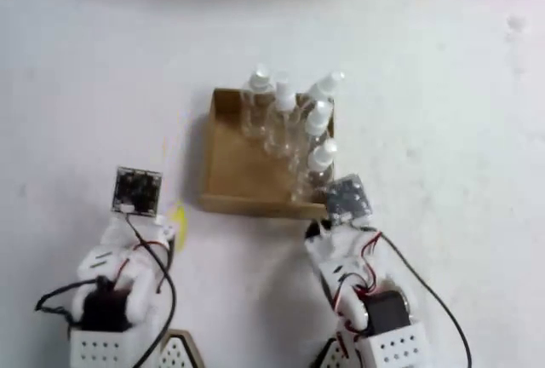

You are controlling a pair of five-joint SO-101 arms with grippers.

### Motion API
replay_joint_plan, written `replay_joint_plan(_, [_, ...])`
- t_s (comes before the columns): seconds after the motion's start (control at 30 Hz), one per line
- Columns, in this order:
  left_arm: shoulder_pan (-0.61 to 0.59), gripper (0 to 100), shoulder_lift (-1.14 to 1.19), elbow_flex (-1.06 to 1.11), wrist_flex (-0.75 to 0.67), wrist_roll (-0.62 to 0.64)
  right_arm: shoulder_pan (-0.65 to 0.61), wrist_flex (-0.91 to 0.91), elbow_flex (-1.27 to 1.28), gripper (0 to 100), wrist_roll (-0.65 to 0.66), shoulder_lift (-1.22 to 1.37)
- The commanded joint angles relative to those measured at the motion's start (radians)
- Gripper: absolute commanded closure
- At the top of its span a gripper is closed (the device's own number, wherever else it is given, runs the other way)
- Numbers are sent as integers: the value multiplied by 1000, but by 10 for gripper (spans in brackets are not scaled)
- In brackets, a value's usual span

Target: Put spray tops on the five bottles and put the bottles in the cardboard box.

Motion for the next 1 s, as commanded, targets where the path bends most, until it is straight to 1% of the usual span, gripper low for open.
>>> replay_joint_plan(0.0, [-8, 840, -10, 57, 2, -12, 1, 154, 6, 981, 12, -12])
replay_joint_plan(0.1, [-8, 839, -10, 95, 6, -12, 1, 142, 6, 981, 14, -7])
replay_joint_plan(0.23, [1, 839, -10, 94, 74, -14, 2, 142, 6, 981, 14, -7])
replay_joint_plan(0.37, [-7, 842, -10, 94, 141, -115, 2, 142, 6, 981, 14, -7])
replay_joint_plan(0.47, [-8, 842, -10, 94, 137, -152, 2, 142, 6, 981, 14, -7])
replay_joint_plan(0.97, [-7, 842, -10, 94, 137, -155, 2, 142, 6, 981, 14, -7])
